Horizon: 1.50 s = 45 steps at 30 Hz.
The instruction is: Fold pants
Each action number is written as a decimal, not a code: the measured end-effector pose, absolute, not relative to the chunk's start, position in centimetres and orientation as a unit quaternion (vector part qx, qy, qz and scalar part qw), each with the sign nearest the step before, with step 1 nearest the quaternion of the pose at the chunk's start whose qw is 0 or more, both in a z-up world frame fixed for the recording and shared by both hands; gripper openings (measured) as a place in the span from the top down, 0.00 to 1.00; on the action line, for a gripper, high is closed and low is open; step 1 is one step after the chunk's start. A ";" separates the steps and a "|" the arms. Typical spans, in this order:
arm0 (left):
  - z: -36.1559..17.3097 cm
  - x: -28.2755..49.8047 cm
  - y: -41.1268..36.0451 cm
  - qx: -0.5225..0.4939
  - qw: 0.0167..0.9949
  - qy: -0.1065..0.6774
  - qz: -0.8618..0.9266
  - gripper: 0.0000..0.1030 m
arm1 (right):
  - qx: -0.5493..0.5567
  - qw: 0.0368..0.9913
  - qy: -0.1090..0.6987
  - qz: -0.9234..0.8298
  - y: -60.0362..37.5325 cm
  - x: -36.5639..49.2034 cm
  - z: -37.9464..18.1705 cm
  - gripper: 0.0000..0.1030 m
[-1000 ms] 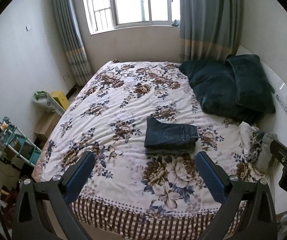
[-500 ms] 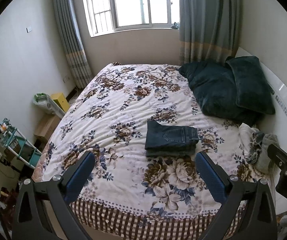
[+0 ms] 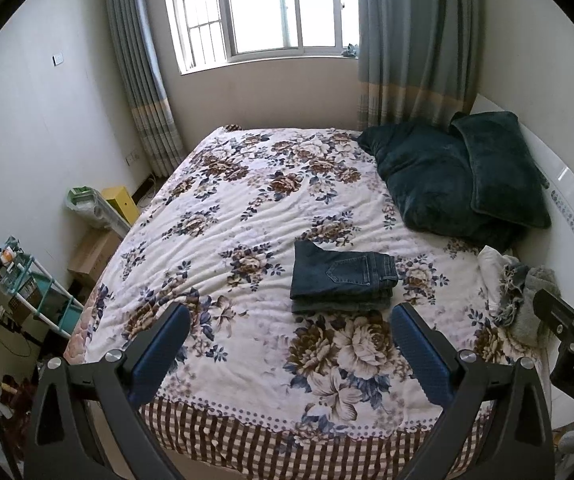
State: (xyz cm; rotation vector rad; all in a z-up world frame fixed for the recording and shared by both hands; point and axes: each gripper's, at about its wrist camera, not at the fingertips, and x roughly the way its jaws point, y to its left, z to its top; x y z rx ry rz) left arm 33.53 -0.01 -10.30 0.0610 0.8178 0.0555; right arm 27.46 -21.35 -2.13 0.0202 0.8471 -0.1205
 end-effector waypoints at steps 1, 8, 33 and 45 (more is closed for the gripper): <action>-10.3 33.5 0.0 0.030 0.917 0.398 0.028 0.00 | 0.009 0.910 0.410 -0.057 -21.3 27.6 -2.1 0.02; -10.0 33.5 0.2 0.030 0.920 0.391 0.026 0.00 | 0.009 0.912 0.407 -0.051 -21.0 28.1 -2.1 0.02; -9.0 33.6 0.3 0.032 0.923 0.382 0.018 0.00 | 0.009 0.917 0.396 -0.040 -20.7 29.4 -1.1 0.02; -8.8 33.6 0.4 0.036 0.925 0.377 0.019 0.00 | 0.009 0.917 0.396 -0.042 -20.6 29.2 -1.1 0.02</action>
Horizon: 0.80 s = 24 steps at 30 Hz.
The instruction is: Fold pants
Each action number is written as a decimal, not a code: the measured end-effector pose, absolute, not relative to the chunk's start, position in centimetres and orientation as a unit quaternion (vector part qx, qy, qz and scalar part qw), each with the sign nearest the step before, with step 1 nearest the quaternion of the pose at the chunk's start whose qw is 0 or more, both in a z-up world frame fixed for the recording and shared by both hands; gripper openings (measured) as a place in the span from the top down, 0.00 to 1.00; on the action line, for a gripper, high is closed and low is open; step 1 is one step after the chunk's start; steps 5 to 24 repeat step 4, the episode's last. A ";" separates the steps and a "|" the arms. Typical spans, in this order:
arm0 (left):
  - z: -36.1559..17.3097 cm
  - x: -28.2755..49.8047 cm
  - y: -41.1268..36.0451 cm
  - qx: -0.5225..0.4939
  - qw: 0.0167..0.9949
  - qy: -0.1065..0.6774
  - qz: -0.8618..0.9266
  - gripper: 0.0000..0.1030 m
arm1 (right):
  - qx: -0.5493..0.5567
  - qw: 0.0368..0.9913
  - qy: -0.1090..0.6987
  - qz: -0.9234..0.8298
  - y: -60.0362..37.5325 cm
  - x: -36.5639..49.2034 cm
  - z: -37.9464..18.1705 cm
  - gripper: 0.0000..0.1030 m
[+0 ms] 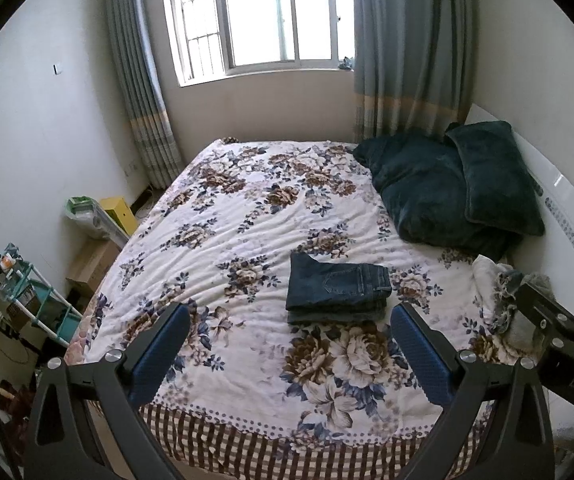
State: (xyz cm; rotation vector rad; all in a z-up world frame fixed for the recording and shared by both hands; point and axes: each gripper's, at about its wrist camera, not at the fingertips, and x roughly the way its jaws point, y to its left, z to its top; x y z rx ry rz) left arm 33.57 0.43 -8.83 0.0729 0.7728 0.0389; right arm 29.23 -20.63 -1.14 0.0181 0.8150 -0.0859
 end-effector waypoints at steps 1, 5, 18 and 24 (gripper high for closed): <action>-8.7 33.6 0.3 0.037 0.926 0.375 0.019 0.00 | 0.009 0.917 0.396 -0.041 -20.6 29.2 -1.1 0.02; -8.4 33.6 0.1 0.036 0.926 0.376 0.018 0.00 | 0.008 0.917 0.395 -0.042 -20.6 29.2 -1.1 0.02; -8.4 33.6 0.1 0.036 0.926 0.376 0.018 0.00 | 0.008 0.917 0.395 -0.042 -20.6 29.2 -1.1 0.02; -8.4 33.6 0.1 0.036 0.926 0.376 0.018 0.00 | 0.008 0.917 0.395 -0.042 -20.6 29.2 -1.1 0.02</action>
